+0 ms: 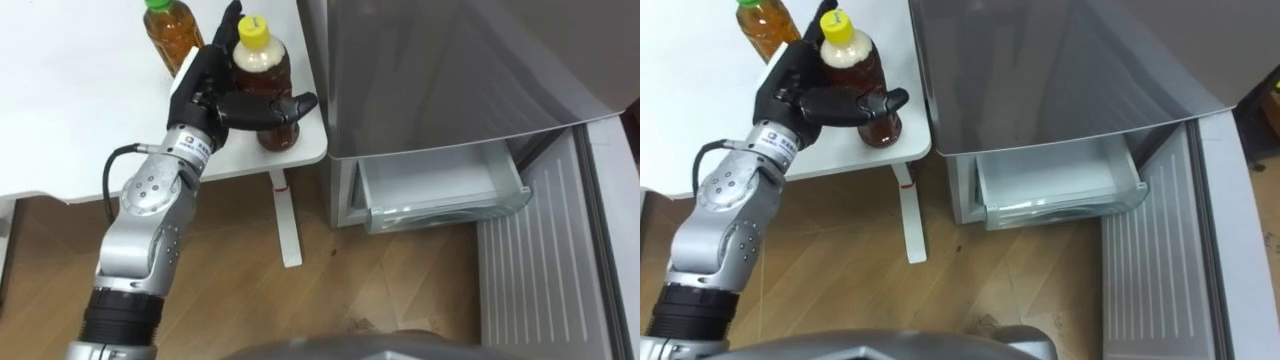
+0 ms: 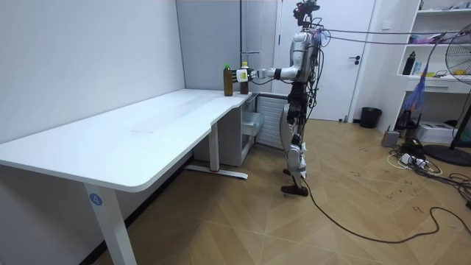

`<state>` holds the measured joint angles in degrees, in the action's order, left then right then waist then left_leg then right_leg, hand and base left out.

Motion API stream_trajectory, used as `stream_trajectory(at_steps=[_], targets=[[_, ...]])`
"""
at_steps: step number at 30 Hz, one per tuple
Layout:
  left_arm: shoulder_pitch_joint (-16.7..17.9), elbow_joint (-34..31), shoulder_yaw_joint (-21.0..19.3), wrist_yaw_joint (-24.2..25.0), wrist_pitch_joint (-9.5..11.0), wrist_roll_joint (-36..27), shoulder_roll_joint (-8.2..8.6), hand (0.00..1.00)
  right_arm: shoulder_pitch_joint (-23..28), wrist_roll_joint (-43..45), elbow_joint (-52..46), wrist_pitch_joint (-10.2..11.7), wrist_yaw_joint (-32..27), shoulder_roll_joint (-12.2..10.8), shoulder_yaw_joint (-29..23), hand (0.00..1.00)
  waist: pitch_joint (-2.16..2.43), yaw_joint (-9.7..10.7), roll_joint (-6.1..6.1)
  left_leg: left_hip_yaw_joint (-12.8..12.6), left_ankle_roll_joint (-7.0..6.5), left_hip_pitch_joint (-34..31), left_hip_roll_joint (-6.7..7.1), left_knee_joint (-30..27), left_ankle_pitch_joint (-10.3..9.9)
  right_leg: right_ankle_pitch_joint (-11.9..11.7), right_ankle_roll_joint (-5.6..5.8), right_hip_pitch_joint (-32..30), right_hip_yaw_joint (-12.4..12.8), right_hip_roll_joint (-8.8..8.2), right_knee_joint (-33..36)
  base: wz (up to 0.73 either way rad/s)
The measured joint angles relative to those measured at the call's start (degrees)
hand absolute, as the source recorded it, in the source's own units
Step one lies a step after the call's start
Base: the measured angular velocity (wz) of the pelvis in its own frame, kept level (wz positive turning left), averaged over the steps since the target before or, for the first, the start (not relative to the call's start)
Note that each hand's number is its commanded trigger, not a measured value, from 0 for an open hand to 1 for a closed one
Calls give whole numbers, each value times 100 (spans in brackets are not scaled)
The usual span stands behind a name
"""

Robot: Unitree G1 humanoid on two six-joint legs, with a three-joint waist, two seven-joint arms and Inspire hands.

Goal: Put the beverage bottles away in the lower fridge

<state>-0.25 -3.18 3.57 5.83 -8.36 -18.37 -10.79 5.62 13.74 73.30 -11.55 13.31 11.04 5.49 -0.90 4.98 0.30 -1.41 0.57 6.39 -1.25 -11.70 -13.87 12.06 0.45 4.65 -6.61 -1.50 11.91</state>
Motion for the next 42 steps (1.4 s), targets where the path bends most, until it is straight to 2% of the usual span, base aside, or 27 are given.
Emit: stream_trajectory(at_steps=[3, 4, 5, 6, 7, 21, 28, 38, 42], targets=[[-13, 10, 12, 6, 0, 0, 0, 0, -1, -4, -3, -5, -2, 1, 0, 0, 9, -1, 15, 0, 0, -8, 0, -6, 0, 0, 0, -1, -1, 1, -1, 0], [-29, 78, 25, 17, 0, -5, 0, 17, 1, -4, -3, -18, -7, 4, 0, 0, 18, -1, 29, -7, 0, -4, 0, -6, 0, 0, 0, -1, 2, 0, -1, 0], [-33, 164, 33, 37, 0, -6, 0, 52, 2, -5, -6, -35, -8, 3, 1, 0, 28, -5, 45, -11, 0, -2, 0, -6, 0, 0, 0, 1, 7, 0, 1, 0], [-33, 210, 35, 57, 0, -6, 0, 96, 1, -6, -12, -38, -8, 3, 1, 0, 32, -6, 53, -11, 0, -2, 0, -6, 0, 0, 0, 2, 6, 0, 2, 0], [-32, 280, 48, 72, -13, -6, -1, 100, 2, -7, -30, -39, -8, 3, 1, 0, 36, -3, 62, -10, 0, -1, 0, -6, 0, 0, 0, 3, 4, 1, 4, 0], [-36, 503, 98, 84, -47, -6, -13, 100, 6, -50, -42, -41, -67, 4, 7, 0, 21, -18, 89, -10, 0, 20, -1, -7, 0, 0, 0, -1, 4, 2, 51, 0], [-35, 520, 127, 101, -268, -1, -20, 100, -14, -60, -109, -41, -65, 5, 5, 0, 13, -14, 78, -10, 0, -95, -1, -66, 0, -2, -3, -104, 8, -2, 83, 0], [-137, 496, 111, -67, -274, 124, -10, 100, -95, -26, -202, 1, -19, 4, -21, 0, 7, -19, 67, -6, 0, -90, -3, -76, 0, -2, -4, -92, 4, -2, 81, 0], [-140, 243, 105, -55, -274, 295, -9, 100, -191, 32, -201, 28, 66, 5, -137, 0, -9, -39, 33, -10, 0, -80, -6, -45, 1, -2, -4, -93, 2, -2, 87, 0]])
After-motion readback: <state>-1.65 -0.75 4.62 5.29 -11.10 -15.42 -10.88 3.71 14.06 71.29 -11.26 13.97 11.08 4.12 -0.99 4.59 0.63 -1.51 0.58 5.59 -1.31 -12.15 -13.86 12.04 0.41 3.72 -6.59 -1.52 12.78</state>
